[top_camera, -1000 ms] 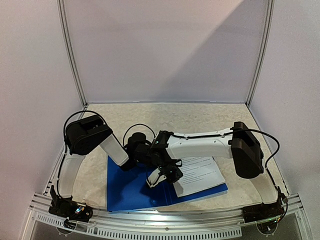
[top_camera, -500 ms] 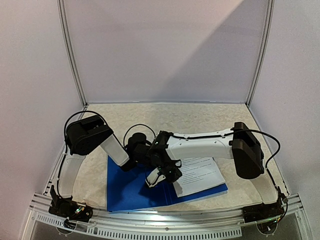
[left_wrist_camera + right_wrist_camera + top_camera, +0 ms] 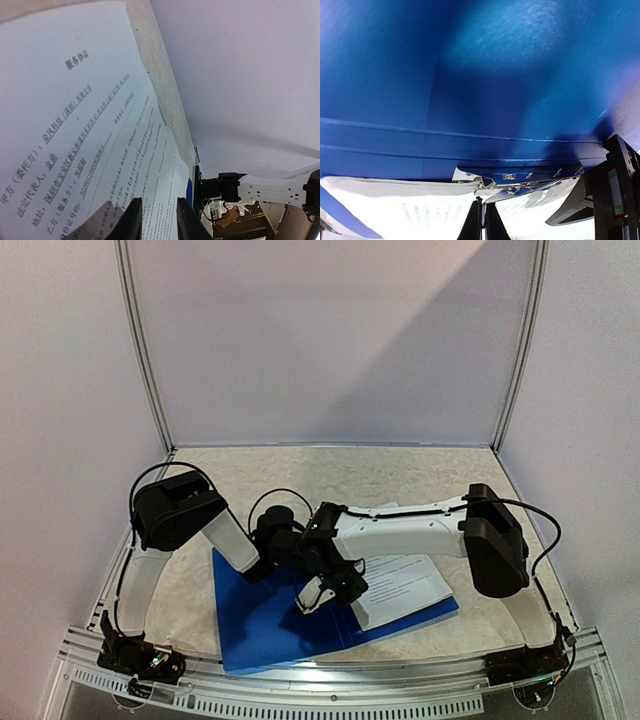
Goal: Put the files into the folder
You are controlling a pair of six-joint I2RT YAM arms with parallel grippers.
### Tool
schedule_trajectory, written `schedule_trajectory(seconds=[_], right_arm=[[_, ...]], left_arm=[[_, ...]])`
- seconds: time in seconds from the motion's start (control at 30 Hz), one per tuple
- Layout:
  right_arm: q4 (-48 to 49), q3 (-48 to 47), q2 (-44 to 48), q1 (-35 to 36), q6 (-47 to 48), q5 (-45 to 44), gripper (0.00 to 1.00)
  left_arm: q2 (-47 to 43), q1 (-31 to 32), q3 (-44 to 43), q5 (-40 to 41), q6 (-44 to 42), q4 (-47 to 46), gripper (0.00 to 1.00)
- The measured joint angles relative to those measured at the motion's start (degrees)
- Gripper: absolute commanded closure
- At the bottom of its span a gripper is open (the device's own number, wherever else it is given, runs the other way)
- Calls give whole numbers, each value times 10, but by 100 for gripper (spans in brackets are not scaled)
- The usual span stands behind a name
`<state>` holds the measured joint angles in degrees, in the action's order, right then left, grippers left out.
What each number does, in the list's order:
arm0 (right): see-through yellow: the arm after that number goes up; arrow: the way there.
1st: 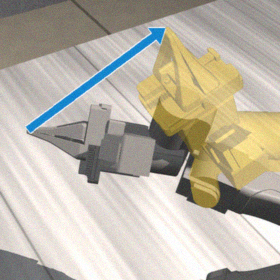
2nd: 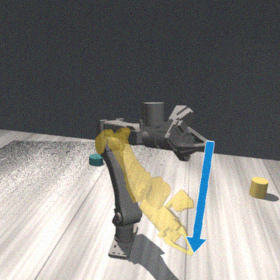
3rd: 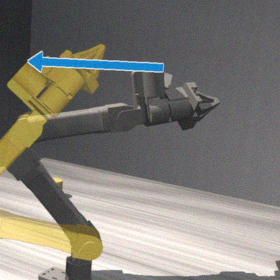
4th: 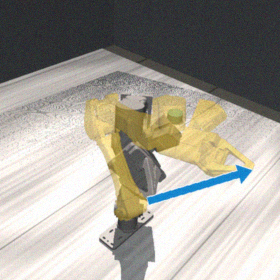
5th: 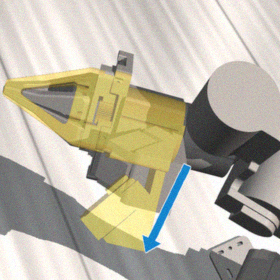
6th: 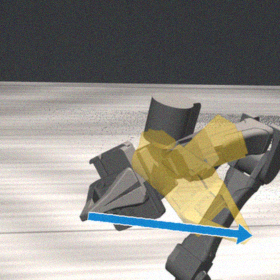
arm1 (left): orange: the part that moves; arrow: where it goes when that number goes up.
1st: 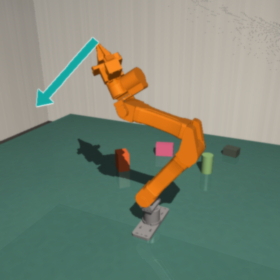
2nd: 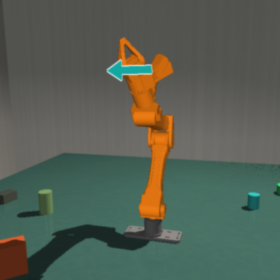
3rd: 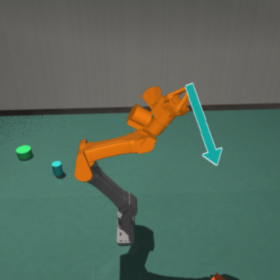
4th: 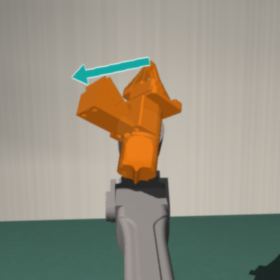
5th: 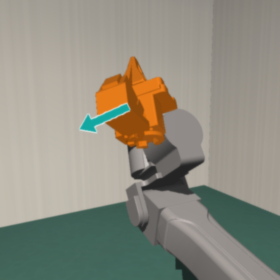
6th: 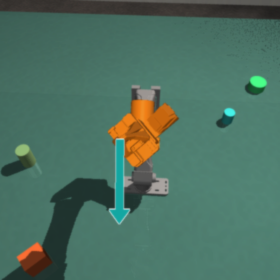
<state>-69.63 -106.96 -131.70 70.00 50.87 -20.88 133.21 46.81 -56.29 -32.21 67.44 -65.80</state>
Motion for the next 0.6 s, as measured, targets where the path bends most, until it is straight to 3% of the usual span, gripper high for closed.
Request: schedule_trajectory(seconds=[0.6], right_arm=[[-26, -15, -40, 32, 44, -95, 100]], left_arm=[[3, 1, -1, -6, 5, -4, 75]])
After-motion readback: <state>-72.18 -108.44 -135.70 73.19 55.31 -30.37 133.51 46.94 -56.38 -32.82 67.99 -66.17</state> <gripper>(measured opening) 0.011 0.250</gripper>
